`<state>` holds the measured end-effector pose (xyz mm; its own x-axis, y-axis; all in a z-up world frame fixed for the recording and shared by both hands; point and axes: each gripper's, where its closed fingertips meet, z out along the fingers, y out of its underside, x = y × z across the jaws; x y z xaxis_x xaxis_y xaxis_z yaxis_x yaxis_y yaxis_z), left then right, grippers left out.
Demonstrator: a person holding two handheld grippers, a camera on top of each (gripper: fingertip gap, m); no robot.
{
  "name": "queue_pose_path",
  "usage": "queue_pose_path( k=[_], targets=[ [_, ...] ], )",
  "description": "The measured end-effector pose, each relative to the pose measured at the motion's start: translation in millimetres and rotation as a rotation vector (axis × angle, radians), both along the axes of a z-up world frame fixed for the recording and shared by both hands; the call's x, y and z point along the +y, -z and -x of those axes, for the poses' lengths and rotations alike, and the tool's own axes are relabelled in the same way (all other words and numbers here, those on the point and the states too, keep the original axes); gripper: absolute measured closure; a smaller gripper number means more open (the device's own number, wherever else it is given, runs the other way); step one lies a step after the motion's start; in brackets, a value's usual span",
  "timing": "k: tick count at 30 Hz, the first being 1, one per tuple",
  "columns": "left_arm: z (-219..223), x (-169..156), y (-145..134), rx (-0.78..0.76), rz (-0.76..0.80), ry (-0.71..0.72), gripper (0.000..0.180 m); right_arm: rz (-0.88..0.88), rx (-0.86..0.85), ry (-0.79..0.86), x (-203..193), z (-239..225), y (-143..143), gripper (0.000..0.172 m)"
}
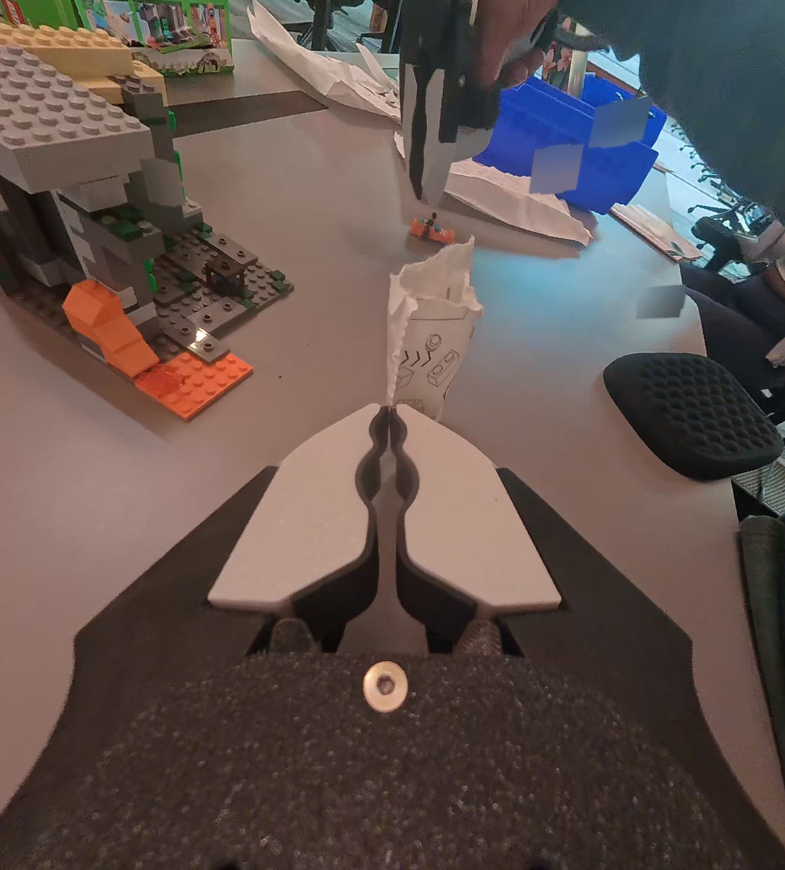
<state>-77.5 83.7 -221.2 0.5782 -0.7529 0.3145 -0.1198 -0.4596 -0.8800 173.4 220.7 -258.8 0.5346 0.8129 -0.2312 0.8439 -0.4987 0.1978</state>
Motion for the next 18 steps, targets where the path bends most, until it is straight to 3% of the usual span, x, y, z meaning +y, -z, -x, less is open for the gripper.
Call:
queue_pose_path(
  k=[10, 18],
  targets=[
    [-2, -1, 2, 0.006, 0.001, 0.004, 0.180, -0.231, 0.270, 0.029, 4, -14, -15, 0.138],
    [-4, -1, 4, 0.004, 0.009, 0.010, 0.180, -0.482, 0.415, 0.005, -24, -26, 9, 0.138]
  ],
)
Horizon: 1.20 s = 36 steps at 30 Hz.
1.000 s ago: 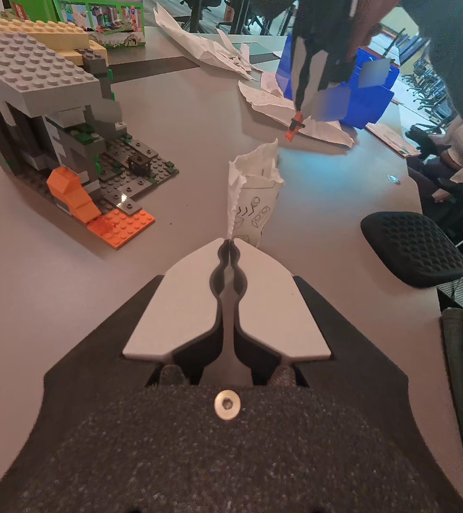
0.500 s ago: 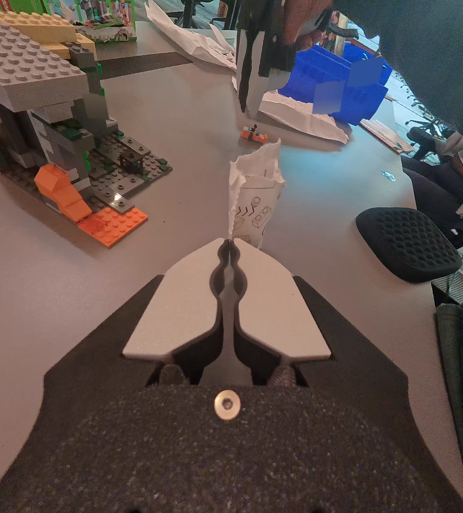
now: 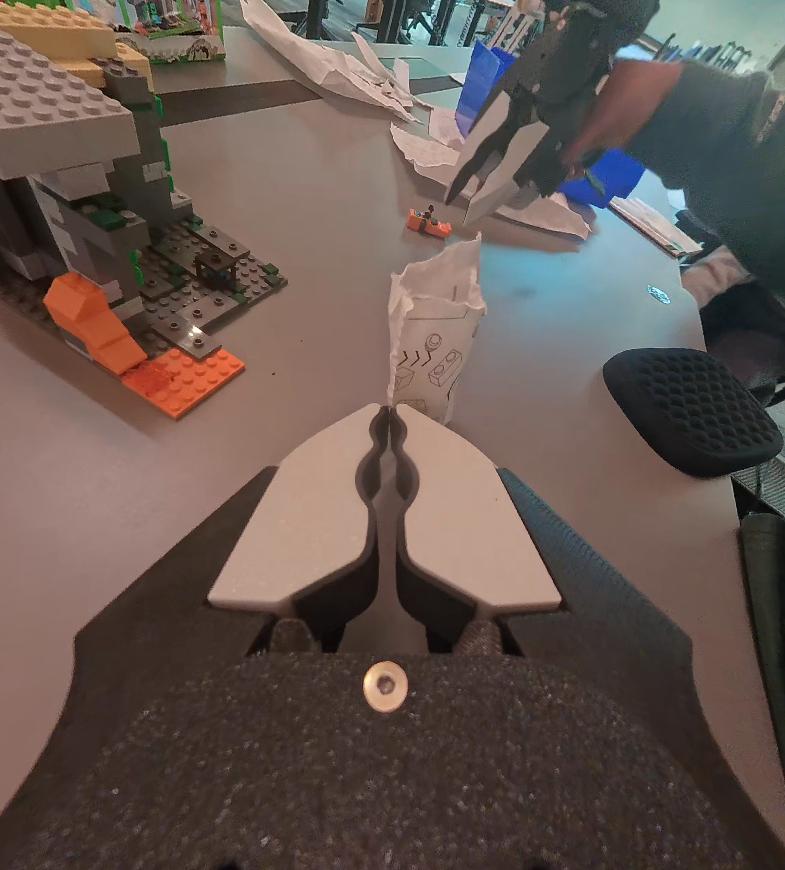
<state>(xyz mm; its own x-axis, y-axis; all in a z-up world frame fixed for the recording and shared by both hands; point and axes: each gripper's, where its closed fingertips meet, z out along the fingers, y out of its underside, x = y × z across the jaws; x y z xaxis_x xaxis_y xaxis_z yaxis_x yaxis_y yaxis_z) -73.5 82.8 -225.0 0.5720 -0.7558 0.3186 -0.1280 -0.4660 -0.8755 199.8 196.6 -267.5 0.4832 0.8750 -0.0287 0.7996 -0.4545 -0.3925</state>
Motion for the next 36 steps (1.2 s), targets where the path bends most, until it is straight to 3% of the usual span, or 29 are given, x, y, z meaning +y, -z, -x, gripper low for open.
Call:
queue_pose_path(
  k=[6, 14, 19, 24, 30, 36],
  targets=[
    [-2, -1, 1, 0.012, -0.008, -0.003, 0.180, -0.122, 0.062, 0.081, -5, 15, 13, 0.148],
    [-3, -1, 3, 0.024, -0.007, -0.005, 0.180, -0.166, 0.131, 0.076, -21, 36, 6, 0.149],
    [-4, -1, 5, 0.027, -0.003, -0.002, 0.180, -0.217, 0.129, 0.130, -13, 22, 8, 0.128],
    [-5, -1, 8, 0.033, 0.006, -0.001, 0.180, -0.291, 0.140, 0.084, 1, 24, 13, 0.108],
    [-5, -1, 8, 0.039, 0.004, -0.008, 0.180, -0.214, 0.187, 0.031, 10, 32, 16, 0.126],
    [-5, 1, 9, 0.041, 0.002, -0.014, 0.180, -0.233, 0.187, -0.045, 23, 41, 10, 0.127]
  ],
)
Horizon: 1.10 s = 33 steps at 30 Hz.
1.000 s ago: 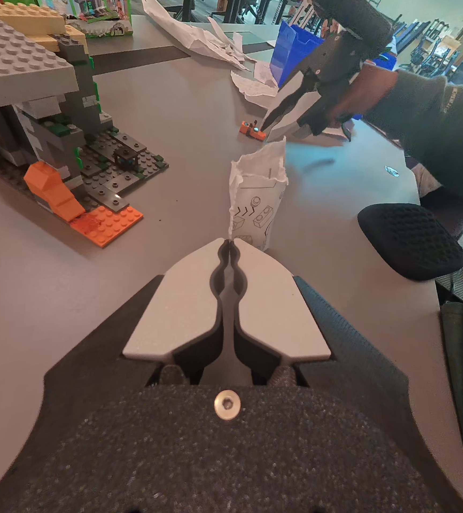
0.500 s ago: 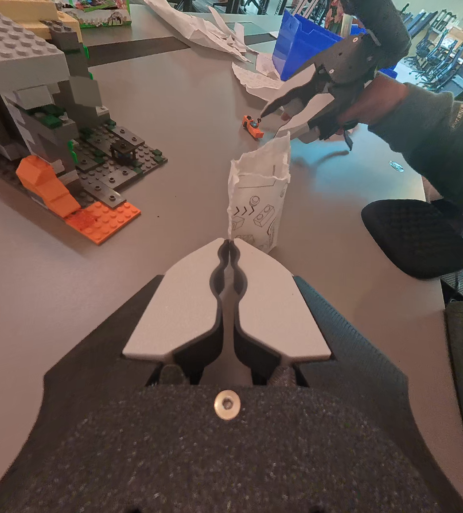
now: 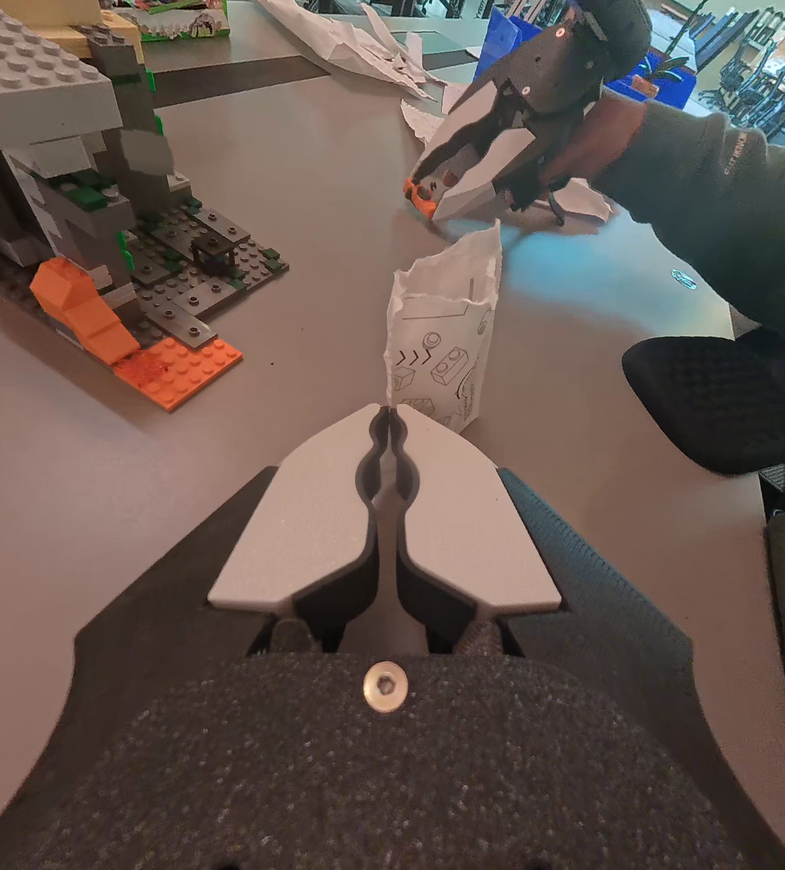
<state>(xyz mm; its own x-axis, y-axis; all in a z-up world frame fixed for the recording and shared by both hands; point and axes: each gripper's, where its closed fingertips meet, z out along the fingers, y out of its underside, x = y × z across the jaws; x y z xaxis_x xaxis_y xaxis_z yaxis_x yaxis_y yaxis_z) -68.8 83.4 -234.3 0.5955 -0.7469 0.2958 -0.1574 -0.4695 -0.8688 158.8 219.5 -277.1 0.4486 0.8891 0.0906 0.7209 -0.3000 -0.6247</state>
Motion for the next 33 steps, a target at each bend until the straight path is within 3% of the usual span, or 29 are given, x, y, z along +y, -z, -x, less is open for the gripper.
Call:
queue_pose_path(
  k=[11, 20, 26, 33],
  targets=[
    [1, 0, 0, 0.010, -0.010, -0.002, 0.180, 0.004, -0.010, -0.014, 23, 13, -7, 0.122],
    [1, -1, 0, 0.006, -0.014, 0.010, 0.180, -0.122, 0.183, 0.021, 10, 36, -62, 0.121],
    [0, -2, -1, 0.010, -0.027, 0.017, 0.180, -0.222, 0.418, 0.042, -10, 74, -111, 0.148],
    [0, -3, -2, 0.022, -0.046, 0.018, 0.180, -0.243, 0.629, 0.064, -38, 113, -144, 0.172]
  ],
)
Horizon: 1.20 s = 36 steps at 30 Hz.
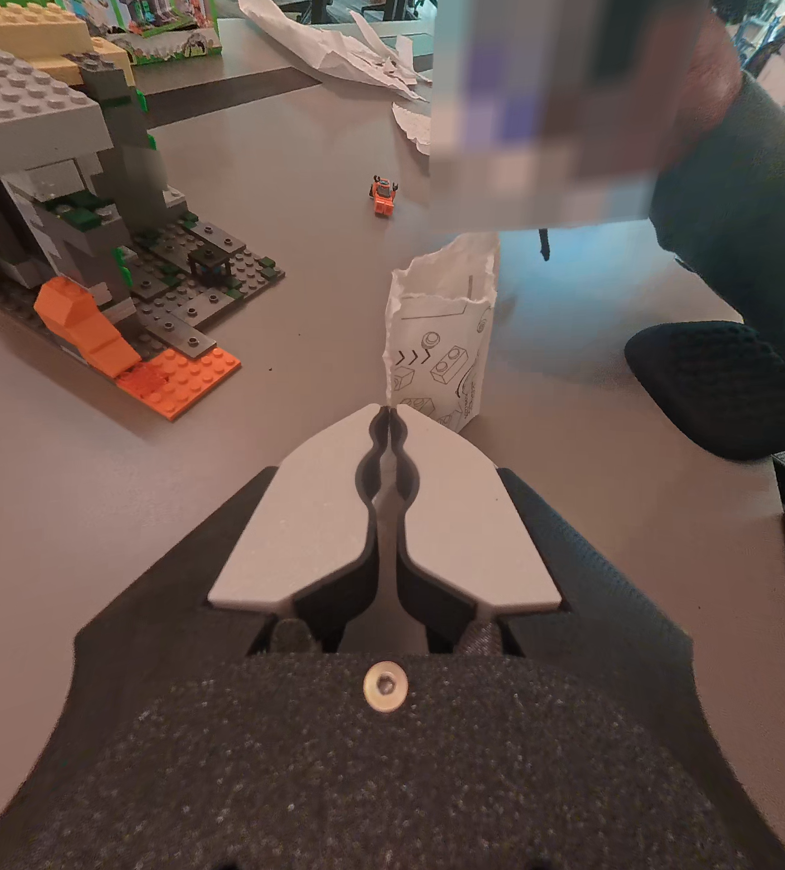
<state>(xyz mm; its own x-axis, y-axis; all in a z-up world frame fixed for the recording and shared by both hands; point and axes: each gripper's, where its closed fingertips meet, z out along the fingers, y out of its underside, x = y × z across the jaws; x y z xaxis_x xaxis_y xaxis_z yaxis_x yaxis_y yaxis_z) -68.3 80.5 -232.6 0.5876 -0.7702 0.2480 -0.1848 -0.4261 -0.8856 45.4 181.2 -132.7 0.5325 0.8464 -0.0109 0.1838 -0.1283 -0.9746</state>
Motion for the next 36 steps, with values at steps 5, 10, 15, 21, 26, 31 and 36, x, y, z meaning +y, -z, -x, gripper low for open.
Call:
queue_pose_path(
  k=[5, 10, 15, 21, 26, 31, 36],
  targets=[
    [1, 1, 2, 0.004, 0.000, -0.008, 0.180, -0.001, 0.074, -0.005, -17, 11, 3, 0.172],
    [2, 3, 5, 0.010, 0.007, -0.022, 0.180, 0.006, 0.175, -0.119, -33, 12, 17, 0.172],
    [4, 5, 6, 0.029, -0.010, -0.023, 0.180, 0.038, 0.121, -0.273, -52, 24, 39, 0.156],
    [7, 8, 8, 0.047, -0.012, -0.041, 0.180, 0.080, -0.026, -0.447, -83, 45, 66, 0.128],
    [6, 7, 8, 0.062, -0.023, -0.036, 0.179, 0.096, -0.157, -0.488, -97, 60, 91, 0.128],
    [2, 4, 7, 0.059, -0.037, -0.006, 0.180, 0.017, -0.248, -0.440, -94, 64, 103, 0.165],
    [-4, -6, 0, 0.094, -0.156, 0.083, 0.175, -0.286, -0.275, -0.469, -103, 57, 84, 0.172]
  ],
)
